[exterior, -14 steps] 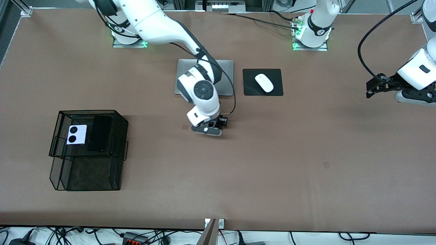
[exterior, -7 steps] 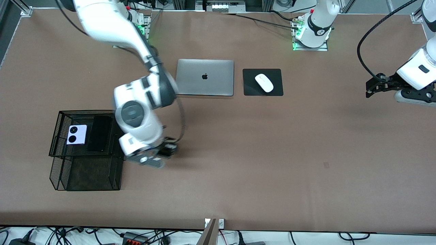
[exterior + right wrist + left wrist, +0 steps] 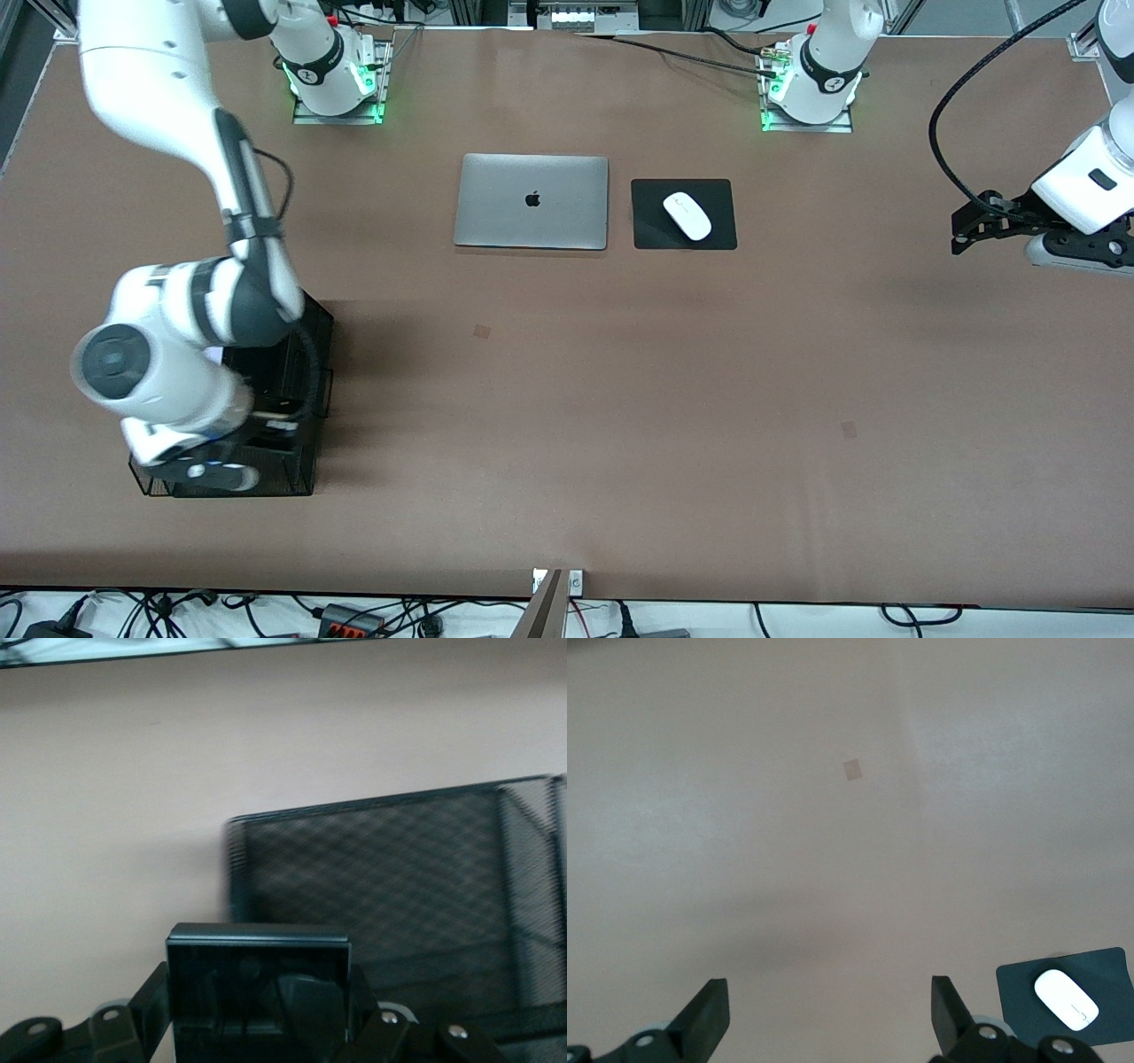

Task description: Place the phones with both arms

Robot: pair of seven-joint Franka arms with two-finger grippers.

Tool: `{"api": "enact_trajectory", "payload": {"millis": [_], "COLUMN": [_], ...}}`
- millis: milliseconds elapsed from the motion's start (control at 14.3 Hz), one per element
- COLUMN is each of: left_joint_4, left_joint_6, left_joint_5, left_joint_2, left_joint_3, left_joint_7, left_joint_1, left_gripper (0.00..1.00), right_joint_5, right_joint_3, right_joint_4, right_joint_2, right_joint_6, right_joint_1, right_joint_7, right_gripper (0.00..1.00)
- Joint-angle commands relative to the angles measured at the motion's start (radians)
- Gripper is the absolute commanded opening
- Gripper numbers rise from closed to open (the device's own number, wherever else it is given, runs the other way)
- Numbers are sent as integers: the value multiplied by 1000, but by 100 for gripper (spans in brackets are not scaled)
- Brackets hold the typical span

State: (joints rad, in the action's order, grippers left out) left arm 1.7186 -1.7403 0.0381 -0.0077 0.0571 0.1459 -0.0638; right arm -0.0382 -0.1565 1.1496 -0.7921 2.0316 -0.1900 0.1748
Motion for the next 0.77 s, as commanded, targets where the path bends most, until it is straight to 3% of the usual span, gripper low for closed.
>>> {"api": "enact_trajectory", "payload": {"millis": [0,280,699], "left_joint_4": [-13,-24,-25], "left_joint_6": [21,21,58], "left_joint_5": [-15,-15,-15], "left_joint_2": [-11,-8,-9], "left_joint_3": [0,1,1], "left_joint_7": [-6,-6,-5], "left_joint_1": [-5,-5,-5], "left_gripper": [100,100,100], "right_joint_5": [4,4,32], "right_joint_3": [18,18,18], "right_joint_4": [-31,-18,42], "right_joint_2": [-36,-88,-82], "right_joint_6": [39,110,119], "right_joint_1": [64,122,123], "right_joint_7": [-113,-239,-244], "right_gripper": [18,18,19]}}
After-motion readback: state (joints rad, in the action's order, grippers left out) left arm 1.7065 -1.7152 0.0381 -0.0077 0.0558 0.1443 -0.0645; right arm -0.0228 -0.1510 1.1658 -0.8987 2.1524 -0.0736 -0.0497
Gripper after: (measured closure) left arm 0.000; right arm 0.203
